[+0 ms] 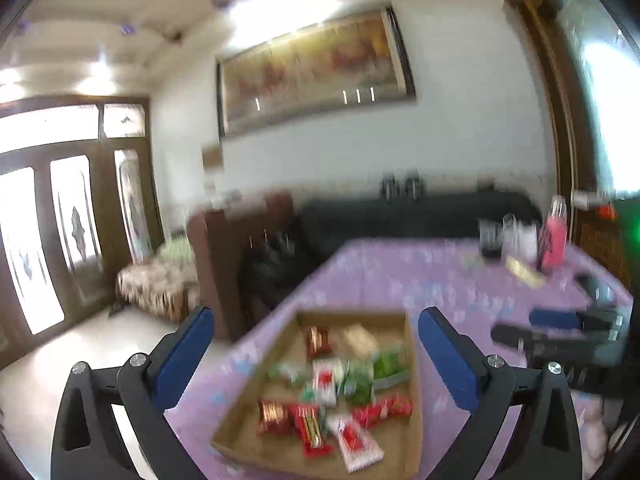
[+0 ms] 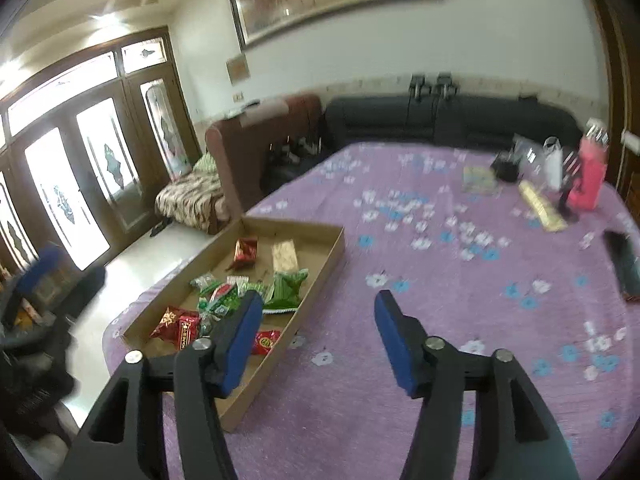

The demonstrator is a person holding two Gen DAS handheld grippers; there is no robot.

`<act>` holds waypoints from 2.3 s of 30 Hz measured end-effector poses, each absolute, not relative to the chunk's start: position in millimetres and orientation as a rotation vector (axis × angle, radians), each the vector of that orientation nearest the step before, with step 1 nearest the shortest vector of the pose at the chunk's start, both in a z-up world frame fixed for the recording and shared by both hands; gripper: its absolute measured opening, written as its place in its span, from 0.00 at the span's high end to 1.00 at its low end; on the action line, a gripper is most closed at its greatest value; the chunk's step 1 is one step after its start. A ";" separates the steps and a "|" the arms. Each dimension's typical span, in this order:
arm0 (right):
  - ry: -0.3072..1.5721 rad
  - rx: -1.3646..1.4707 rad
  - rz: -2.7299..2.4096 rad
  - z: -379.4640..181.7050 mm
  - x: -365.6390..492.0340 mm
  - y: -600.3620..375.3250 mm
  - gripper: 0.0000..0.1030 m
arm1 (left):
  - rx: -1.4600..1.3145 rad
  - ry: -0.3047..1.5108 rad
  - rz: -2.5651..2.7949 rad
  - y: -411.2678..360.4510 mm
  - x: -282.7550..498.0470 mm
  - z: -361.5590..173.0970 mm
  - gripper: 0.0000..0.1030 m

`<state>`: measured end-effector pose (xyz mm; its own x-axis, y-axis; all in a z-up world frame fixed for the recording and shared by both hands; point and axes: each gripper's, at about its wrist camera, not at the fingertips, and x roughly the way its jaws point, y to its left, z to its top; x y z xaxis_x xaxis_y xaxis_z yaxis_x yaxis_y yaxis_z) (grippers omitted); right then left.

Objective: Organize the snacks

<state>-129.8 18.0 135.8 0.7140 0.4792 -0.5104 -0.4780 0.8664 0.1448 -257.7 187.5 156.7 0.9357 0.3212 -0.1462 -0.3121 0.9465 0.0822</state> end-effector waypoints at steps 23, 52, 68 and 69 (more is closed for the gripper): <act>0.606 -0.108 0.427 87.1 -157.1 14.1 0.16 | -0.182 0.520 0.260 205.1 -204.1 102.8 0.00; 0.701 -0.195 0.477 68.5 -154.0 58.1 0.16 | -0.186 0.619 0.323 225.5 -191.7 77.2 0.00; 0.727 -0.213 0.494 60.0 -153.5 67.7 0.16 | -0.199 0.628 0.335 227.1 -187.9 71.0 0.00; 0.729 -0.213 0.495 59.3 -153.3 68.1 0.16 | -0.200 0.629 0.335 227.5 -187.6 70.4 0.00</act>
